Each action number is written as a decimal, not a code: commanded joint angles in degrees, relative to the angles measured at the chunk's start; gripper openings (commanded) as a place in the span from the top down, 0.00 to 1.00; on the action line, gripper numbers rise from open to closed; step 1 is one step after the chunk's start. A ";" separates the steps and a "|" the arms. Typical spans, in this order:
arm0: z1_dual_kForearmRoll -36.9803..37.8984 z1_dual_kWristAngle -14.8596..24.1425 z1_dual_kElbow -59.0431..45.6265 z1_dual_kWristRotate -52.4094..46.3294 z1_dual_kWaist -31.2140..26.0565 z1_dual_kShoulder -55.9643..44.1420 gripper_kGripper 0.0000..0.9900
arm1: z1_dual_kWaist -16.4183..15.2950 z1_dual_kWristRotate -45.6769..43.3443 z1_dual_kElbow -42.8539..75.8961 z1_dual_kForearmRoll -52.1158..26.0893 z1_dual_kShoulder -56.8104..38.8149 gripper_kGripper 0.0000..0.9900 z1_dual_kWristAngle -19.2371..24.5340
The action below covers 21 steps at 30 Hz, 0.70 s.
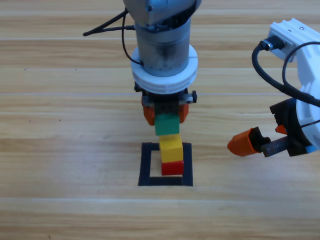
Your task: Stack the blocks in the rectangular block: red at the bottom, yellow in the middle, green on top
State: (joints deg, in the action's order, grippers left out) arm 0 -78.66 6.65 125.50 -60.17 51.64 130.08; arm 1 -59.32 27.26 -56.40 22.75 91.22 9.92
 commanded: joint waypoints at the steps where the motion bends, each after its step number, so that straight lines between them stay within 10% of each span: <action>1: -0.53 -0.58 0.53 -0.13 1.71 2.81 0.96 | 1.40 -0.63 1.56 -0.86 -0.96 0.00 -0.25; 21: -0.44 -1.11 0.53 -0.92 1.98 4.04 0.96 | 1.40 -0.72 1.73 -0.95 -0.96 0.00 -0.25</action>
State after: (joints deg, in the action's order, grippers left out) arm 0 -78.66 6.12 125.57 -60.52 52.08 130.32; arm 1 -59.32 27.16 -56.38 22.74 91.22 9.91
